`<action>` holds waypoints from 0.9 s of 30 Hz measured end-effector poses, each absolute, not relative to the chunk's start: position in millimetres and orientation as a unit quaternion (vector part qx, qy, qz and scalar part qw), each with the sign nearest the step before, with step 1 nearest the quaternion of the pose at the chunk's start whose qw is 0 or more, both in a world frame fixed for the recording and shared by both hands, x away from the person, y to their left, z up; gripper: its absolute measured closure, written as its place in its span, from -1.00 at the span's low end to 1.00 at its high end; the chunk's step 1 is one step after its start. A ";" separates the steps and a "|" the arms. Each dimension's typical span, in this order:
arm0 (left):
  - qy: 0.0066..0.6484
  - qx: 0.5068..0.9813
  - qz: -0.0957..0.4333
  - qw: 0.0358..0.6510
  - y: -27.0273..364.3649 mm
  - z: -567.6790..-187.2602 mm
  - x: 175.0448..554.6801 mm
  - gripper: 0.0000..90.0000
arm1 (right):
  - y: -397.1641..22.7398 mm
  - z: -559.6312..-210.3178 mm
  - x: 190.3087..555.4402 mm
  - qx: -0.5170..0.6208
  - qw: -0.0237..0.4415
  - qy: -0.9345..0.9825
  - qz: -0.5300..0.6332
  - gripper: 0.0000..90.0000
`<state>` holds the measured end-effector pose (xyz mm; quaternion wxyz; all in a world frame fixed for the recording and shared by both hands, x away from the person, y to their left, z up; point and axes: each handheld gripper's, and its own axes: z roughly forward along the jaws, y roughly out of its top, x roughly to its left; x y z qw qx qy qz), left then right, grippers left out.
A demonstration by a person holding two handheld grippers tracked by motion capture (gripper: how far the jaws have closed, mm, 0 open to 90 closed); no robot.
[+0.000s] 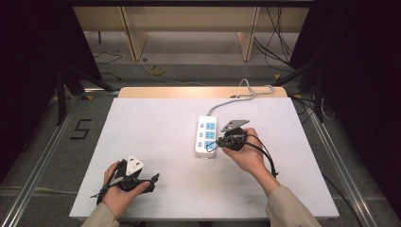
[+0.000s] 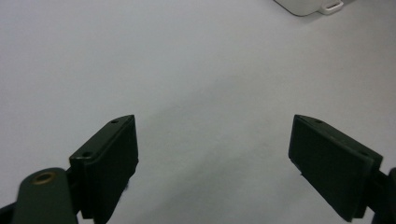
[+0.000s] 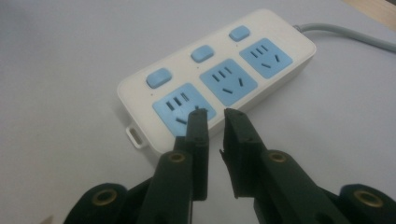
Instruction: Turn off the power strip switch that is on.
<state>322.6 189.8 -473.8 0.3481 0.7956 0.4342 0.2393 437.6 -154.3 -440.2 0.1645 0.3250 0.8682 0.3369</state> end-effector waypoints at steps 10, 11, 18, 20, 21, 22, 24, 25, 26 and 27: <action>0.433 0.797 0.239 0.347 189.2 -474.4 322.7 -0.66 | -177.0 -442.2 425.9 0.341 0.160 0.861 0.342 0.59; 0.434 0.797 0.238 0.347 189.0 -474.6 322.6 -0.66 | -179.5 -442.8 424.6 0.343 0.160 0.860 0.343 0.57; 0.435 0.797 0.238 0.346 189.2 -475.0 322.5 -0.66 | -200.3 -445.2 414.8 0.364 0.161 0.848 0.350 0.47; 0.435 0.797 0.238 0.345 189.0 -475.2 322.4 -0.66 | -202.6 -445.6 413.6 0.367 0.159 0.847 0.351 0.45; 0.435 0.797 0.238 0.345 188.8 -475.3 322.4 -0.66 | -204.3 -445.9 412.9 0.367 0.159 0.847 0.350 0.44; 0.435 0.797 0.238 0.345 188.7 -475.2 322.4 -0.66 | -207.0 -446.2 411.3 0.368 0.160 0.846 0.351 0.43; 0.435 0.797 0.238 0.345 188.9 -475.3 322.4 -0.66 | -211.6 -446.6 408.7 0.368 0.161 0.844 0.354 0.41; 0.436 0.796 0.238 0.345 189.0 -475.3 322.4 -0.66 | -213.7 -446.6 407.0 0.370 0.162 0.843 0.355 0.40; 0.436 0.796 0.239 0.344 189.2 -475.4 322.4 -0.66 | -218.3 -446.8 403.6 0.371 0.161 0.842 0.357 0.36; 0.437 0.796 0.239 0.344 189.3 -475.5 322.5 -0.66 | -218.3 -446.8 403.6 0.371 0.161 0.842 0.357 0.36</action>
